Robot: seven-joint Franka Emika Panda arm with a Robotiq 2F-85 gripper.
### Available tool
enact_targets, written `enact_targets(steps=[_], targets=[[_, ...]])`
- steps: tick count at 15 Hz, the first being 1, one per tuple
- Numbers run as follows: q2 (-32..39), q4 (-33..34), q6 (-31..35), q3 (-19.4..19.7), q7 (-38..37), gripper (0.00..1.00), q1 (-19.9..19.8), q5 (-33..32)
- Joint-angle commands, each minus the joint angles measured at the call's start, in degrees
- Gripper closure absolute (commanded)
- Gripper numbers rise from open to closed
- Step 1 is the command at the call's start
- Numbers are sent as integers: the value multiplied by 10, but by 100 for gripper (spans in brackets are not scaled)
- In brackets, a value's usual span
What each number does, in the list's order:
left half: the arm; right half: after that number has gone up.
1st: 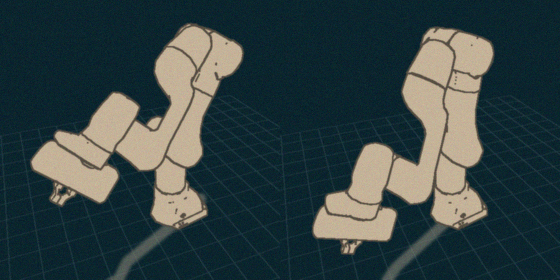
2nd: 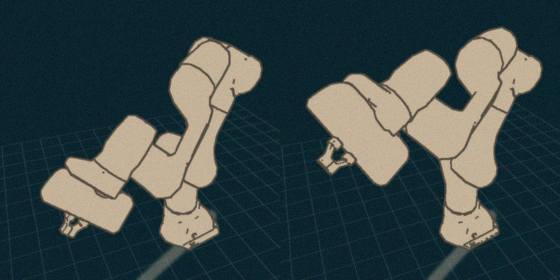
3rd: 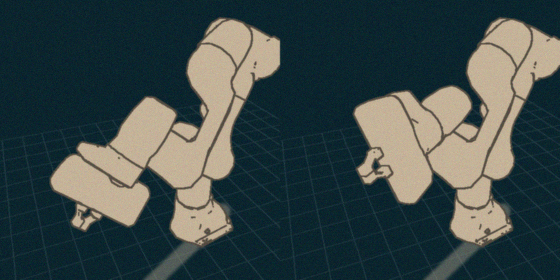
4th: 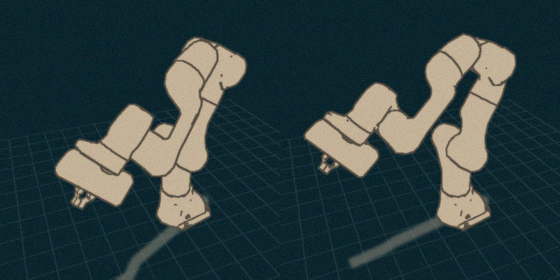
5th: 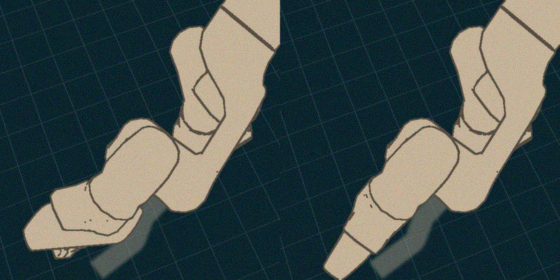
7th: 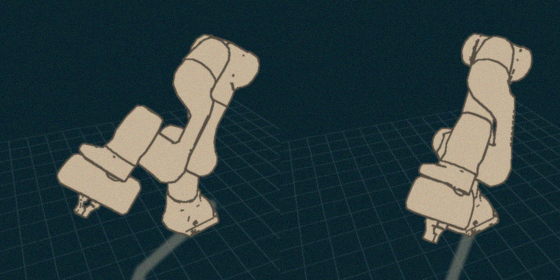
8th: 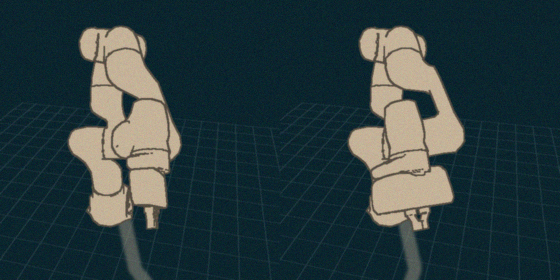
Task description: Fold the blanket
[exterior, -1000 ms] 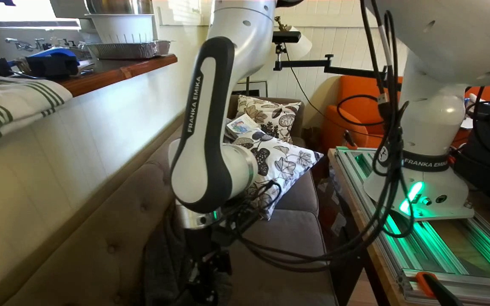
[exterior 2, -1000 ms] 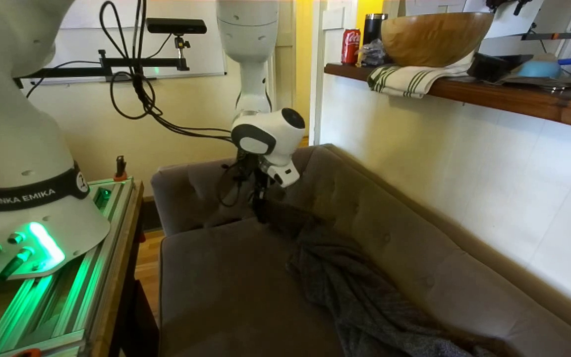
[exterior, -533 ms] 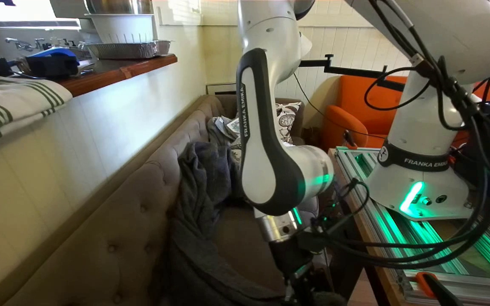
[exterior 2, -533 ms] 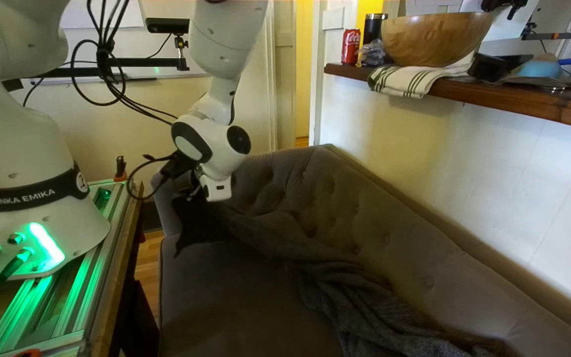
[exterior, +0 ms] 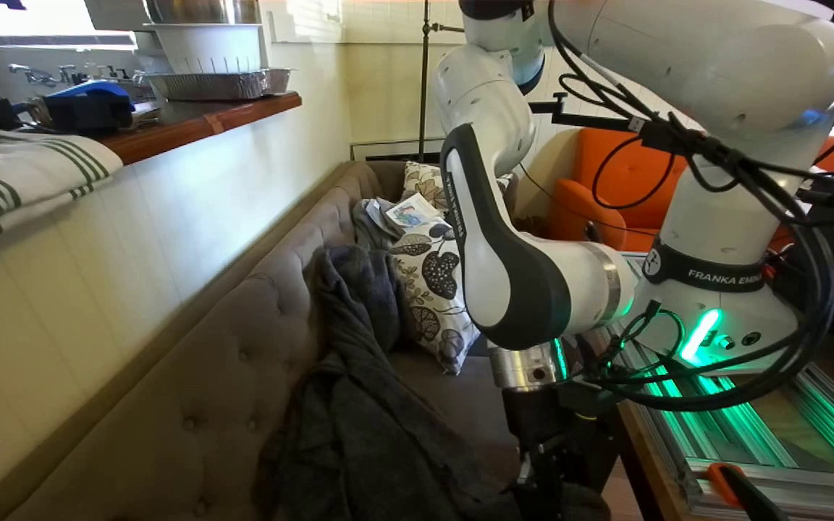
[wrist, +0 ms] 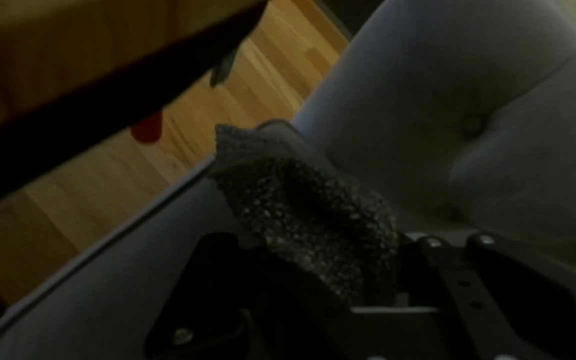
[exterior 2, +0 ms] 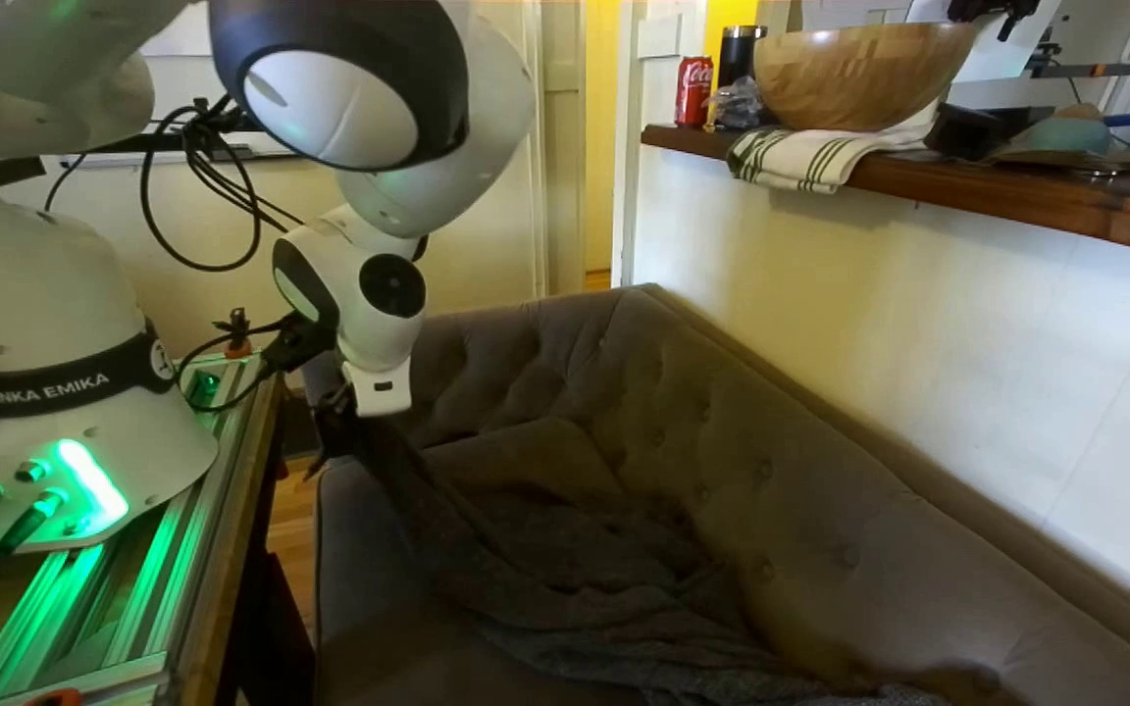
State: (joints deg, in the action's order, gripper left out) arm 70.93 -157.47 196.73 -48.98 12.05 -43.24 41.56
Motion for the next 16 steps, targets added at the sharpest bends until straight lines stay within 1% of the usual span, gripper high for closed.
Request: enact_targets(steps=[1, 2, 3, 4, 5, 6, 7, 8, 10, 11, 12, 13, 14, 16], targets=[[-92, 3, 22, 3, -101, 100, 45, -95], [-121, 15, 19, -1, -124, 100, 67, -106], [-127, 39, 23, -27, -61, 100, 73, -34], [-162, 54, 9, -26, -76, 100, 106, -27], [-203, 57, -1, 1, -159, 100, 140, -109], [-230, 71, -9, 15, -169, 100, 170, -117], [-238, 94, -7, 9, -108, 100, 189, -52], [-280, 92, -18, 60, -195, 80, 234, -139], [-323, 104, -30, 117, -209, 67, 301, -166], [-351, 102, -41, 154, -214, 61, 333, -177], [-372, 100, -38, 186, -218, 55, 366, -187], [-400, 93, -42, 222, -220, 47, 399, -194], [-428, 83, -47, 263, -217, 41, 430, -199], [-479, 60, -48, 359, -204, 27, 502, -195]])
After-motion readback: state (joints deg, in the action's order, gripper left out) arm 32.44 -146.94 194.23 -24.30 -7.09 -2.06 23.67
